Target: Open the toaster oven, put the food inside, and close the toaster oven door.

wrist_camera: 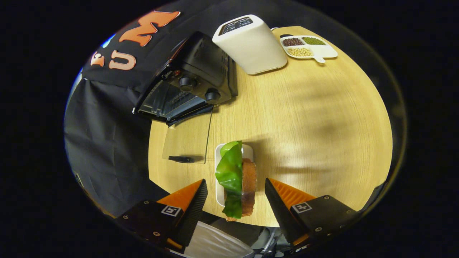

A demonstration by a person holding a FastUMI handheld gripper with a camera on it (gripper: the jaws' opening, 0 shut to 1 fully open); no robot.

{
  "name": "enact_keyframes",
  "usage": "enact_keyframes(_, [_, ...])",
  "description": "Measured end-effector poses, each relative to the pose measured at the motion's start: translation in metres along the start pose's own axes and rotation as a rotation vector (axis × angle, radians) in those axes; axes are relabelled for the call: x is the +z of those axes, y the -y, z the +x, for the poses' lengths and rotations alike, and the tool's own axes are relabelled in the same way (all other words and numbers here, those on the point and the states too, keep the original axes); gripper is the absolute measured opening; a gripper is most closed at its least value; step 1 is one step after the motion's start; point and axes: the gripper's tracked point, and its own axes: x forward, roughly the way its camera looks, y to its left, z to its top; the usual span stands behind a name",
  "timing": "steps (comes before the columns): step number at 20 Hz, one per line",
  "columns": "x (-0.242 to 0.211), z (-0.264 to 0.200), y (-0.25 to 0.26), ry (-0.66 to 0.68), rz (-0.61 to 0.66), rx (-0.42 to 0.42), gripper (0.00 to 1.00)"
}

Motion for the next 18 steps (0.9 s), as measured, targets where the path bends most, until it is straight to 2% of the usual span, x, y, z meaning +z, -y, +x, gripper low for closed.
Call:
enact_keyframes(1, [0.0,0.001,-0.001,-0.007,0.001,-0.002,0.95])
enact_keyframes(3, [-0.001,0.001,0.001,-0.011,0.009,-0.008,0.85])
enact_keyframes(4, [-0.002,0.001,0.002,-0.019,0.015,-0.012,0.71])
enact_keyframes(5, [-0.004,0.001,0.005,-0.031,0.021,-0.024,0.64])
enact_keyframes(6, [-0.007,0.0,0.006,-0.057,0.041,-0.025,0.47])
enact_keyframes(8, [-0.006,-0.001,0.005,-0.062,0.07,-0.035,0.38])
enact_keyframes(12, [0.004,-0.014,-0.002,-0.005,0.07,-0.063,0.28])
enact_keyframes(14, [0.01,-0.026,-0.016,0.018,0.072,-0.045,0.28])
enact_keyframes(18, [0.029,-0.053,-0.033,0.092,0.041,-0.068,0.28])
